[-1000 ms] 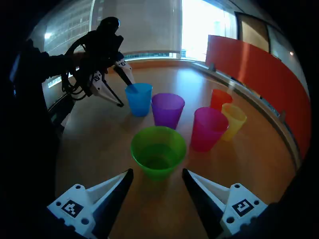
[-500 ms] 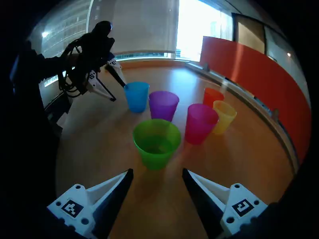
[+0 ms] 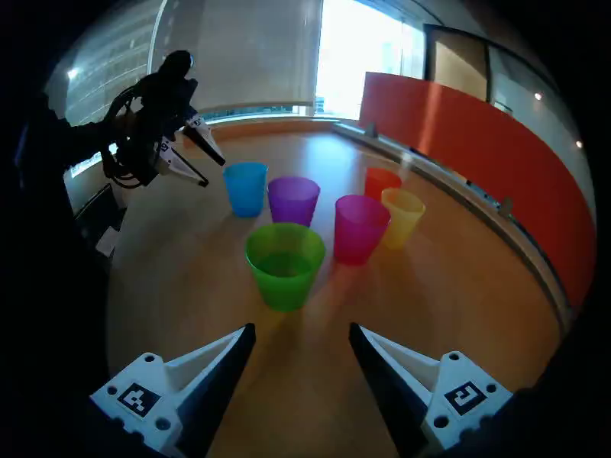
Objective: Pour water
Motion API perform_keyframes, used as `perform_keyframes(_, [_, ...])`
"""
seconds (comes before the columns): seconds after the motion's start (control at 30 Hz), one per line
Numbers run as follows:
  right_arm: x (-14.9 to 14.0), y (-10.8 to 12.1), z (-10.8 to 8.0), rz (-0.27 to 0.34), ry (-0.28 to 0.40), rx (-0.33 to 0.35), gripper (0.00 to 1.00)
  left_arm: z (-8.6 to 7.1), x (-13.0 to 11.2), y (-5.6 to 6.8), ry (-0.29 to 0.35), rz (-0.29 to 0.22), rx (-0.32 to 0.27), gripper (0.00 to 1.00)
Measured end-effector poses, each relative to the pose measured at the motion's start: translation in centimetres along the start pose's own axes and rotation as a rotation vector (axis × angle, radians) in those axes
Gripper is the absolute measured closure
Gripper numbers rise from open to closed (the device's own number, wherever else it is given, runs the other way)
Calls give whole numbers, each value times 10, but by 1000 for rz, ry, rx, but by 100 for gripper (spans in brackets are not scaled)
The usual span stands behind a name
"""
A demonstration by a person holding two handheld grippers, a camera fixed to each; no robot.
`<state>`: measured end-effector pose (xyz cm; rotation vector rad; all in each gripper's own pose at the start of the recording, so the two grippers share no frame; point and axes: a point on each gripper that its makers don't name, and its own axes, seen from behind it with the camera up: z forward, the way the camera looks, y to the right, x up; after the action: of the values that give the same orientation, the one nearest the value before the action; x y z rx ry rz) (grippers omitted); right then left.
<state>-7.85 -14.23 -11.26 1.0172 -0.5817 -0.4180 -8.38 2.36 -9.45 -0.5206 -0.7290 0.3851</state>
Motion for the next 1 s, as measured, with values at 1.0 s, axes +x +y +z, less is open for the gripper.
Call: perform_keyframes(1.0, [25,70,-62,226,237,-368,5,-44,40,-85,338,-219,312,11])
